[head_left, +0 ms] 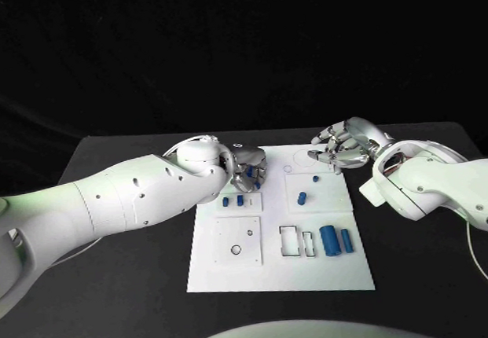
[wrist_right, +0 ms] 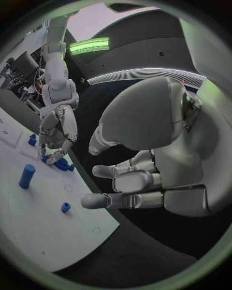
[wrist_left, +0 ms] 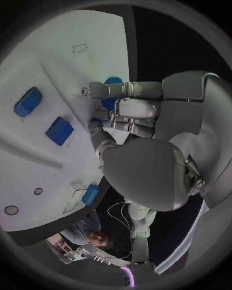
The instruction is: Assemble the parts on the task board
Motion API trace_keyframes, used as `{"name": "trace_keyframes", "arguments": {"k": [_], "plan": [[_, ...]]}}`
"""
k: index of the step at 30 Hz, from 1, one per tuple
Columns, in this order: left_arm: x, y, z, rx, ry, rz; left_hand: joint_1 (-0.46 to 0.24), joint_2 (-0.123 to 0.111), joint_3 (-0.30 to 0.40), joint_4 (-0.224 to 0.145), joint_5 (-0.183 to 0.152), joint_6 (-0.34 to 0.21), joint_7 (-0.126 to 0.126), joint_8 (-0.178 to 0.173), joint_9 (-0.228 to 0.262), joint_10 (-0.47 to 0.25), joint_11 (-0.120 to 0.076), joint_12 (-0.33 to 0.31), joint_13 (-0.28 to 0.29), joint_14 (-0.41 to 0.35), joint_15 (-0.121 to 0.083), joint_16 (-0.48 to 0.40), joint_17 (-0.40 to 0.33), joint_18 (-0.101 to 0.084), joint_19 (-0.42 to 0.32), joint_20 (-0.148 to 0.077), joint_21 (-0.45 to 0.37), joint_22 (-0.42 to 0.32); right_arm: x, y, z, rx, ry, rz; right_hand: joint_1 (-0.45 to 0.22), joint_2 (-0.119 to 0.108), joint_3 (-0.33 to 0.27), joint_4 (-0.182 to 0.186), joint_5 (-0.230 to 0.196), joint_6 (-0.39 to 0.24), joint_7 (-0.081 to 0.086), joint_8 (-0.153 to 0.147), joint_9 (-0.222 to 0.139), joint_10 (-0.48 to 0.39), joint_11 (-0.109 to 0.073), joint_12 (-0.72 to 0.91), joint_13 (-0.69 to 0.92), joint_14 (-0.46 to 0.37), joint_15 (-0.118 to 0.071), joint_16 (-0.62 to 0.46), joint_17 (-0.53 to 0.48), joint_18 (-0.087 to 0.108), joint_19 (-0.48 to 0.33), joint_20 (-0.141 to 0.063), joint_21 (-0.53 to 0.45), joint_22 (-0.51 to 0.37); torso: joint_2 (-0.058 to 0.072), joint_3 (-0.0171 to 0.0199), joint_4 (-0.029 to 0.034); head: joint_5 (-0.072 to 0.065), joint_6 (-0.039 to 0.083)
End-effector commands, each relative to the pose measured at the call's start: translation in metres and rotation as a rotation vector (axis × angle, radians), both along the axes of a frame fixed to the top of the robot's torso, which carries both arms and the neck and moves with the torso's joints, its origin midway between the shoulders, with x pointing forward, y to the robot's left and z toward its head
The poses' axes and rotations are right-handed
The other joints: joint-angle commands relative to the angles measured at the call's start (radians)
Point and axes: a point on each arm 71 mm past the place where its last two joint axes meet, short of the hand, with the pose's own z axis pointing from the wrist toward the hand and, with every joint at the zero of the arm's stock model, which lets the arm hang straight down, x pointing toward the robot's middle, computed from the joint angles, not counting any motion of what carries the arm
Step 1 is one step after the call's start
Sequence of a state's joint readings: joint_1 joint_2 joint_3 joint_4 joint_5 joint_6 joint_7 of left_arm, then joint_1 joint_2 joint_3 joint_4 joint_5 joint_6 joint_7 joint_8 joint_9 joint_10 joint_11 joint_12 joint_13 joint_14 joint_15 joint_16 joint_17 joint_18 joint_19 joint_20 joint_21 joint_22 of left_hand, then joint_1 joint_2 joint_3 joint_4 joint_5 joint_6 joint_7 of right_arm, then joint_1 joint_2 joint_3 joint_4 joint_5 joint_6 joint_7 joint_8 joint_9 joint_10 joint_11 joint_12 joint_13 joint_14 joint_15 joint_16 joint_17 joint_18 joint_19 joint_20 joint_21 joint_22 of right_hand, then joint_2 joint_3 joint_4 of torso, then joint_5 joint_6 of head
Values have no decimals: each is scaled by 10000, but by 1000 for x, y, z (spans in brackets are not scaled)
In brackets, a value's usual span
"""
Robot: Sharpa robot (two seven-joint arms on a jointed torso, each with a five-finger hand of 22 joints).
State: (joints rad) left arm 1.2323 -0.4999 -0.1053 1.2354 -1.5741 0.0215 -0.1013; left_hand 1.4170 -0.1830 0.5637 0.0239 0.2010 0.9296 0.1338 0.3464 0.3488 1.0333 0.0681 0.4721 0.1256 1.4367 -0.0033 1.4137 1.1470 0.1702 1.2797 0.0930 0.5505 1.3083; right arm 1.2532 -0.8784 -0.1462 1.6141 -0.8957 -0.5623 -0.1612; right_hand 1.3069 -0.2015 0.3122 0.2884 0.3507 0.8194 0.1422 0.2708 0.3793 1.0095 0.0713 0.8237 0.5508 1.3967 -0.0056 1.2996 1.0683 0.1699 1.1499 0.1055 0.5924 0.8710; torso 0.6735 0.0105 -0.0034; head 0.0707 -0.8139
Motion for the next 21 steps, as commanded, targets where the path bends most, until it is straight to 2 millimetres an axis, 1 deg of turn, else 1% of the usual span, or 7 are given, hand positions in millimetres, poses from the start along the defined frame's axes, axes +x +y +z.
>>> {"name": "trace_keyframes", "arguments": {"k": [1,3,5,8,12,16,21], "plan": [[-1,-1,0,-208,27,-69,-187,34,-11,-66,-58,90,1,-38,19,93,4,-183,-74,61,-20,45,-32,-129,70,22,53,520,0,1,1,7,-85,99,1,-115,52,-12,21,128,71,64,17,-70,-33,-51,-8,-67,34,-33,-15,120,-67,-9,-67,-10,-8,0,5,37,11],[-1,0,0,-313,-16,-63,-236,25,-23,-60,-60,104,5,-50,23,121,10,-234,-93,65,-14,44,-43,-134,73,28,82,522,0,1,1,8,-87,98,1,-115,52,-12,21,128,71,64,17,-70,-33,-51,-8,-67,34,-33,-15,120,-67,-9,-67,-10,-8,2,10,34,21],[-1,1,1,-483,-93,-48,-301,6,-43,-51,-52,123,11,-62,30,169,17,-289,-113,76,-8,52,-34,-138,77,36,112,523,0,2,1,13,-93,94,-6,-114,60,-10,21,131,70,69,20,-61,-33,-55,-17,-71,33,-39,-26,121,-66,-9,-70,-9,-8,2,6,40,86],[-2,5,2,-821,-220,20,-443,-61,-82,-33,32,164,36,-91,43,253,41,-413,-157,83,15,52,-60,-145,78,55,149,521,0,2,1,19,-101,86,-53,-103,72,7,14,133,73,78,28,-44,-29,-66,-39,-75,35,-42,-32,121,-66,-7,-76,-9,-11,0,-6,45,135],[-2,12,5,-1172,-276,158,-526,-108,-101,-33,106,198,42,-110,56,313,48,-510,-191,85,24,48,-92,-146,85,67,176,520,0,1,1,13,-112,53,-63,-94,80,9,14,131,73,80,30,-39,-29,-71,-46,-82,36,-52,-50,121,-66,-7,-79,-9,-12,-3,-2,19,137],[-2,18,9,-1506,-257,300,-572,-145,-70,-94,418,226,44,-152,78,407,50,-663,-235,90,26,50,-122,-143,97,77,229,526,1,0,0,-6,-130,10,-57,-96,88,1,16,127,72,80,32,-38,-31,-75,-51,-81,35,-51,-47,121,-66,-7,-80,-9,-13,6,1,22,145],[-2,24,15,-1899,-286,455,-594,-154,-76,-104,465,254,40,-147,90,444,46,-683,-238,96,23,56,-116,-147,108,77,264,532,2,-1,0,-14,-149,-14,-48,-102,100,-11,18,120,71,80,34,-37,-33,-82,-61,-85,34,-55,-55,121,-66,-7,-84,-9,-13,-2,3,11,159]]}}
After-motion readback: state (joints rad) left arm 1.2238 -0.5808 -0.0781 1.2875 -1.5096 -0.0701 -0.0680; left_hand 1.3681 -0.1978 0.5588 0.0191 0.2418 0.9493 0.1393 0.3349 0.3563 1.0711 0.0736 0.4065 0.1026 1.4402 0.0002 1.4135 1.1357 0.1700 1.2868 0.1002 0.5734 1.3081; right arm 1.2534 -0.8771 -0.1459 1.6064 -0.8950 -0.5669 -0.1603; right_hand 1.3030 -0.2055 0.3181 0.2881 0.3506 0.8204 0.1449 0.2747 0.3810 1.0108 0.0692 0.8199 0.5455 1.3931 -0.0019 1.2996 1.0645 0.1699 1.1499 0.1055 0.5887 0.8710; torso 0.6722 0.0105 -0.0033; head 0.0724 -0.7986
